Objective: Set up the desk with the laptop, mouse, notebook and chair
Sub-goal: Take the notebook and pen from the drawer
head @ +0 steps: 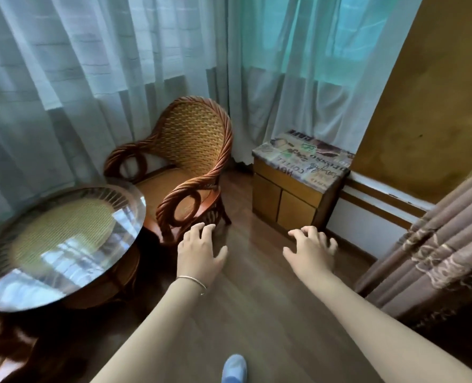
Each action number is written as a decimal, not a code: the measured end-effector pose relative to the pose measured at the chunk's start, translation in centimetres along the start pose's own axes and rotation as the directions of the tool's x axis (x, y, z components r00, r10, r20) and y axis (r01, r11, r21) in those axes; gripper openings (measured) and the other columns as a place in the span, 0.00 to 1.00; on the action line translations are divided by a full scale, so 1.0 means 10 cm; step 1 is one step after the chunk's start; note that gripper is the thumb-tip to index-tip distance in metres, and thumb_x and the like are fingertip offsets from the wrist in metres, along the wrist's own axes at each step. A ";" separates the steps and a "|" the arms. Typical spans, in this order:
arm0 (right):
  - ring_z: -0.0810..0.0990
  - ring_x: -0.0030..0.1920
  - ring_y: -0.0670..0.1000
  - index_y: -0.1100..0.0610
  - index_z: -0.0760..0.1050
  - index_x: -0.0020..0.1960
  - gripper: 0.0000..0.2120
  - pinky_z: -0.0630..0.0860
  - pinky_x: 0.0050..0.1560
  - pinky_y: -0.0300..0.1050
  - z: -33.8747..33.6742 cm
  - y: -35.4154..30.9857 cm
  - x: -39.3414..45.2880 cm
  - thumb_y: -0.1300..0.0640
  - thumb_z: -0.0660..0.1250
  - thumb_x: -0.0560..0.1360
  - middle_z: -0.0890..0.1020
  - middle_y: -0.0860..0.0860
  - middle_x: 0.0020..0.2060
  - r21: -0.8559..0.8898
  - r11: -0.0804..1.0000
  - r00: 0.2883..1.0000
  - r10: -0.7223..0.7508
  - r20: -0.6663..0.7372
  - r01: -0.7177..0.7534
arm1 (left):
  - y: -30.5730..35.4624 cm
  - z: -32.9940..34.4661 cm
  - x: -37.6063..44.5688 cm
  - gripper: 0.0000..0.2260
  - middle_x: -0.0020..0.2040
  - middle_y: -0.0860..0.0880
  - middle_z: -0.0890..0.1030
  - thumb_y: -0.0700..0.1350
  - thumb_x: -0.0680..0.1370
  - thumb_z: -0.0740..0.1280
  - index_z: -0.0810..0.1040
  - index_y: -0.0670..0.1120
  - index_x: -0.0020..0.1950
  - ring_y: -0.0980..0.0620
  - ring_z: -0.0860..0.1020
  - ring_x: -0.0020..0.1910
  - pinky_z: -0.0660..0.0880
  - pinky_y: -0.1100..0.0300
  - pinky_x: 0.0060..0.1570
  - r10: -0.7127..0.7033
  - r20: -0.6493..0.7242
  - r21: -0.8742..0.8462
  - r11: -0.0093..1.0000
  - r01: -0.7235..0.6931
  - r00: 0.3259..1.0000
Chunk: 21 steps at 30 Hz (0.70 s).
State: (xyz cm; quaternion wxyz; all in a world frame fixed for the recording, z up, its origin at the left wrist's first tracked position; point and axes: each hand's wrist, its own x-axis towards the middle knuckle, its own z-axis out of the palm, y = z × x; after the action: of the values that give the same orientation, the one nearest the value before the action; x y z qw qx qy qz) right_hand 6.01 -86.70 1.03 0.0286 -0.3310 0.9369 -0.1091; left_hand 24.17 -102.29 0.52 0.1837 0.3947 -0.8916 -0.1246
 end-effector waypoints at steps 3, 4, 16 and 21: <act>0.66 0.65 0.53 0.45 0.69 0.65 0.20 0.54 0.70 0.59 0.08 -0.16 0.80 0.43 0.61 0.74 0.68 0.50 0.66 -0.003 0.999 0.999 0.047 0.014 -0.047 | -0.12 0.25 0.90 0.26 0.64 0.45 0.71 0.56 0.72 0.67 0.71 0.47 0.67 0.43 0.71 0.61 0.73 0.49 0.56 0.063 0.078 0.003 0.998 -0.063 0.995; 0.65 0.65 0.53 0.45 0.69 0.65 0.21 0.54 0.70 0.59 0.09 -0.21 1.05 0.43 0.61 0.74 0.68 0.50 0.66 -0.003 0.998 0.998 0.062 0.017 -0.061 | -0.12 0.32 1.17 0.26 0.64 0.46 0.71 0.56 0.72 0.67 0.71 0.47 0.67 0.44 0.71 0.62 0.72 0.49 0.57 0.082 0.102 0.010 0.996 -0.084 0.991; 0.67 0.64 0.54 0.45 0.69 0.65 0.21 0.56 0.69 0.58 0.63 -0.05 3.61 0.44 0.62 0.73 0.69 0.50 0.65 0.008 0.969 0.968 0.247 0.038 -0.247 | 0.26 1.54 3.98 0.24 0.64 0.47 0.72 0.56 0.71 0.66 0.72 0.49 0.64 0.45 0.72 0.61 0.72 0.50 0.56 0.278 0.268 -0.013 0.958 -0.285 0.922; 0.65 0.66 0.55 0.44 0.67 0.67 0.22 0.56 0.69 0.59 1.17 0.22 4.72 0.43 0.61 0.73 0.68 0.50 0.66 0.019 0.943 0.934 0.327 0.145 -0.333 | 0.38 2.43 4.92 0.24 0.66 0.50 0.69 0.60 0.72 0.62 0.69 0.53 0.66 0.47 0.66 0.67 0.60 0.44 0.68 0.239 0.446 0.062 0.953 -0.296 0.863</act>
State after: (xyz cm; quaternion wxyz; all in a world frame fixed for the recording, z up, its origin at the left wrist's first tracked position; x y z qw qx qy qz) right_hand -30.63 -116.74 -10.03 0.1192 -0.1750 0.9723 -0.0993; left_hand -19.25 -134.76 -8.73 -0.0294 0.2402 -0.9622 -0.1249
